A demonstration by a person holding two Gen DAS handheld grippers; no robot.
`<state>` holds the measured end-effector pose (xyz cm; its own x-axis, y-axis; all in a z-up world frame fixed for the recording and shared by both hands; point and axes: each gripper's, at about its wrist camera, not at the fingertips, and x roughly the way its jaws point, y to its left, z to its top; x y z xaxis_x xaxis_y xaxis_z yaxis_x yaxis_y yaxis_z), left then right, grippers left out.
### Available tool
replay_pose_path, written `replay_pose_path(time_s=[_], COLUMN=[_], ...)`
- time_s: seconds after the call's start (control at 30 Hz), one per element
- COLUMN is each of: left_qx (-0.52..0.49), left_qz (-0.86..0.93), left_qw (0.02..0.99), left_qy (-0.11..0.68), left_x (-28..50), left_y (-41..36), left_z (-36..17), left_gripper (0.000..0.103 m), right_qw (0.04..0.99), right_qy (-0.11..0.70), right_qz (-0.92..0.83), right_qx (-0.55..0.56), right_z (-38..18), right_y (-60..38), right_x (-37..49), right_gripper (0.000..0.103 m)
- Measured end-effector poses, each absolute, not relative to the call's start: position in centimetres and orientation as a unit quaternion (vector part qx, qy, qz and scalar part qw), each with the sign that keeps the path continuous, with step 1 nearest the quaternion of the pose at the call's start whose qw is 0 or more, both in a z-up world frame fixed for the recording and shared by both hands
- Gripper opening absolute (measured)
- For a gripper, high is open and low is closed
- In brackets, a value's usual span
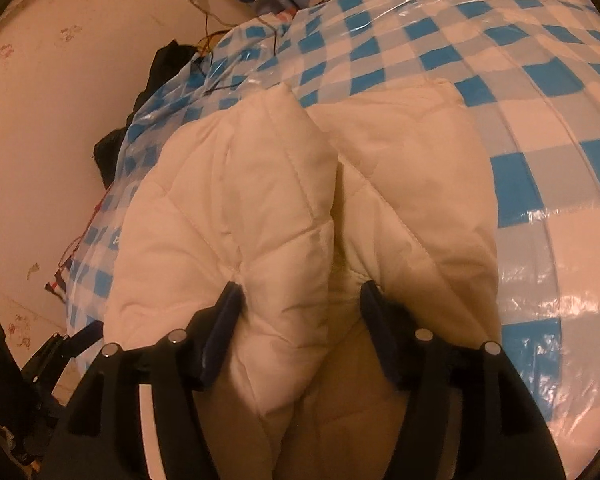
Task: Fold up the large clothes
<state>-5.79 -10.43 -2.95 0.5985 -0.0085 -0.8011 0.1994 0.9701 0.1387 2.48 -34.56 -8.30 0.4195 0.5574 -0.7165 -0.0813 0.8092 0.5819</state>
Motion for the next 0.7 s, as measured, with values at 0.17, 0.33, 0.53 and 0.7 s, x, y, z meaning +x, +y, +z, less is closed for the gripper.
replay_pose_path(time_s=[0.17,0.33,0.53,0.7], left_qx=[0.124,0.113,0.110,0.108], left_qz=[-0.048,-0.058,-0.060,-0.057], left_qw=[0.894,0.895,0.910,0.922], left_qy=[0.428,0.427,0.396,0.368], left_x=[-6.3,-6.6,-7.5,-7.1], left_y=[-9.7,-9.1,-8.6,-8.8], left_z=[-2.4,-2.7,-1.0,0.6], left_gripper=[0.081,0.081,0.081,0.081], right_qw=[0.843,0.844,0.844,0.846], right_qy=[0.448,0.503,0.507,0.499], right_qz=[0.181,0.140,0.127,0.128], right_qx=[0.236,0.120,0.122,0.140], right_z=[-2.7,-5.0,-5.1,-5.0], right_y=[-36.0,-32.4,-32.6,-33.2], right_x=[-1.2,-2.9,-3.4,-4.1], right_gripper=[0.080,0.084,0.084,0.085])
